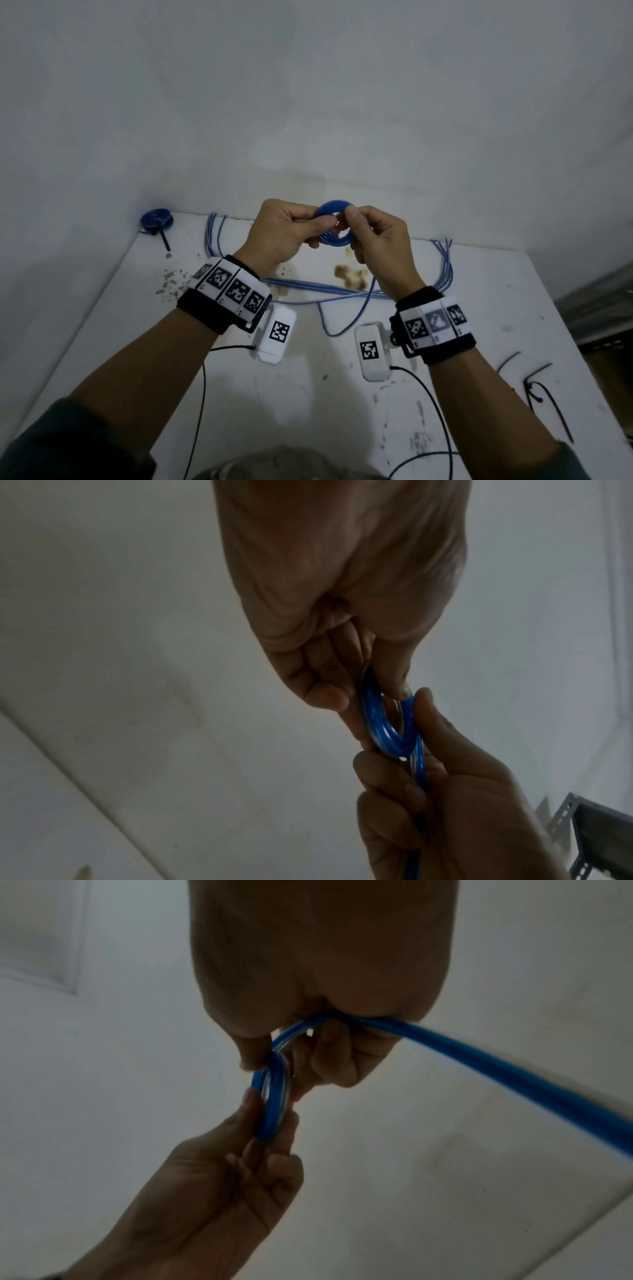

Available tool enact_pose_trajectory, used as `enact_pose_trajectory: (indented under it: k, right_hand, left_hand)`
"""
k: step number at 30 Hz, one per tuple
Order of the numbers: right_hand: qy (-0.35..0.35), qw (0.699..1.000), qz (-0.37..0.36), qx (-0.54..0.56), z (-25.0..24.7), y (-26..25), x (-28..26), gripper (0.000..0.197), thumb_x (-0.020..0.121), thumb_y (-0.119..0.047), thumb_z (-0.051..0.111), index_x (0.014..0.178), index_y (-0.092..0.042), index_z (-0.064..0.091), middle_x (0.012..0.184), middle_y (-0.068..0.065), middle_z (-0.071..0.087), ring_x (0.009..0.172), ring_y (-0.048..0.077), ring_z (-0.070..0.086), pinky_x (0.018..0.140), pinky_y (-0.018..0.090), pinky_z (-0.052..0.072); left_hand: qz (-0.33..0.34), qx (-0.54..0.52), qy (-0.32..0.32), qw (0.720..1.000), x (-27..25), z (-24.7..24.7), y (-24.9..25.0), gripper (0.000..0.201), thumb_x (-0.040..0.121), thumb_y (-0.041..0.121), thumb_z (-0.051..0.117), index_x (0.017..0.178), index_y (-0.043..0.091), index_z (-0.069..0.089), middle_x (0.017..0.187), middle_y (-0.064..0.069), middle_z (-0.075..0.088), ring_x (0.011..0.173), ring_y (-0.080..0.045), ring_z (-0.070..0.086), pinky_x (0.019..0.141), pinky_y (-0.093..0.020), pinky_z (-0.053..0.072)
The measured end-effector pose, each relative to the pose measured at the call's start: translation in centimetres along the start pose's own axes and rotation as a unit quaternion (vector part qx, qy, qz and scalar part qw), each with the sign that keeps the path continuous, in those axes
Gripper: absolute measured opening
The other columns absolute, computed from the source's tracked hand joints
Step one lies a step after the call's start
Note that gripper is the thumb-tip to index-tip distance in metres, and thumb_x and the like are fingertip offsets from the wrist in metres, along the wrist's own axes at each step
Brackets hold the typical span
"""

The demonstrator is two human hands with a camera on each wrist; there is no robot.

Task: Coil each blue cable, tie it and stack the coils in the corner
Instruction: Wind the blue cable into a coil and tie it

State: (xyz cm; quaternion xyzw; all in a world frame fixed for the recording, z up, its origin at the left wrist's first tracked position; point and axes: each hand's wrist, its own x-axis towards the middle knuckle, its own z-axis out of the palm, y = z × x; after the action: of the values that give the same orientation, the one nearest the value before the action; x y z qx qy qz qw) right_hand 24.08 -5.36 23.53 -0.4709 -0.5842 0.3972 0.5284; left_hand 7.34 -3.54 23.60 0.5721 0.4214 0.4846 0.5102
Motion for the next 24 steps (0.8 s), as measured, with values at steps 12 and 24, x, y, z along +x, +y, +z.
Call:
enact_pose_trajectory:
  k: [12,24]
  right_hand:
    - [-0.097,0.957,-0.117,-0.248,-0.4,0.9,0.7,0.030,0.102,-0.021,0.045,0.074,-0.015,0.051,0.061,-0.006,0.047,0.055,0.006,0.041,0.055,0.015,0.030]
    - [0.024,0.983,-0.116,-0.143,1.7,1.0,0.5,0.038,0.101,-0.023,0.046,0.066,-0.008,0.048,0.057,-0.001,0.043,0.052,0.008,0.038,0.053,0.017,0.032]
  left_hand:
    - [-0.026,0.092,-0.090,0.991,-0.1,-1.8,0.0,0.018,0.086,0.010,0.072,0.104,0.009,0.075,0.089,-0.006,0.077,0.083,-0.020,0.073,0.075,-0.030,0.060]
    - [-0.045,-0.046,-0.011,0.998,-1.1,0.1,-1.2,0.016,0.088,0.008,0.069,0.104,0.007,0.073,0.090,-0.010,0.077,0.084,-0.024,0.074,0.074,-0.029,0.059]
